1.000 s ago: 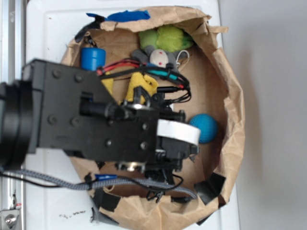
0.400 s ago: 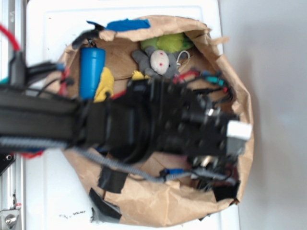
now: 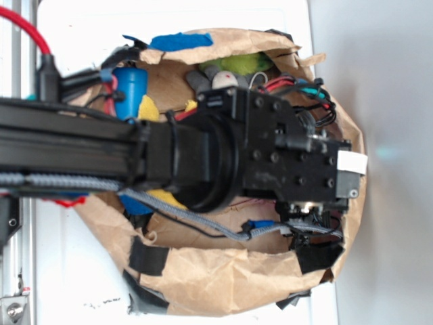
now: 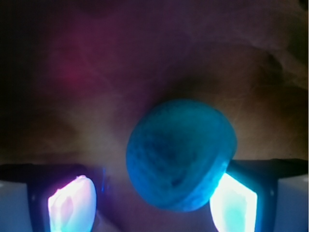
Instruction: Grab the blue ball.
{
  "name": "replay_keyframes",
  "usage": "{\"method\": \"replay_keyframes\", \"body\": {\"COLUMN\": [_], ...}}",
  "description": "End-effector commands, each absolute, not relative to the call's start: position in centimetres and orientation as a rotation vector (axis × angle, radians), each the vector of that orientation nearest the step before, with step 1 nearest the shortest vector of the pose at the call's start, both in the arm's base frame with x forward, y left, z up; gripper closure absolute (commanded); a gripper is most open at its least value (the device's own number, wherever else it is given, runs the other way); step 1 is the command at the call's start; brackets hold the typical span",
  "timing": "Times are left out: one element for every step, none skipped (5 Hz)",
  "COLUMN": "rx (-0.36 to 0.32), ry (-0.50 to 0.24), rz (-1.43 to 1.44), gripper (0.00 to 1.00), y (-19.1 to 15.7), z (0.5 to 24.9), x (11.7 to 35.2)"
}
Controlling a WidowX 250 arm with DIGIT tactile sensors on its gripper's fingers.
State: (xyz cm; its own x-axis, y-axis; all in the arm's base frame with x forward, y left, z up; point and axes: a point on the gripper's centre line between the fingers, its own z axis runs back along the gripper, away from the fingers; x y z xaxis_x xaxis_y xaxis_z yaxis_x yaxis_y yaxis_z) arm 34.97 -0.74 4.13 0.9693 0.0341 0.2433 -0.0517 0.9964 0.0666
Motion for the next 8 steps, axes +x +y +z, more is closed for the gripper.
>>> {"method": "replay_keyframes", "body": {"rx": [0.063, 0.102, 0.119, 0.116, 0.111, 0.103, 0.094, 0.081], "ry": [-0.343, -0.370, -0.401, -0.400, -0.397, -0.399, -0.397, -0.379], "rz": [0.029, 0.071, 0.087, 0.105, 0.096, 0.087, 0.077, 0.055], "gripper": [0.00, 0.00, 0.01, 1.00, 1.00, 1.00, 1.00, 1.00], "y": [-1.2, -0.3, -0.3, -0.4, -0.5, -0.5, -0.6, -0.7], "z": [6.5, 5.8, 5.6, 5.6, 5.7, 5.7, 6.0, 6.5], "x": [35.9, 36.6, 36.9, 36.9, 36.7, 36.5, 36.1, 35.2]}}
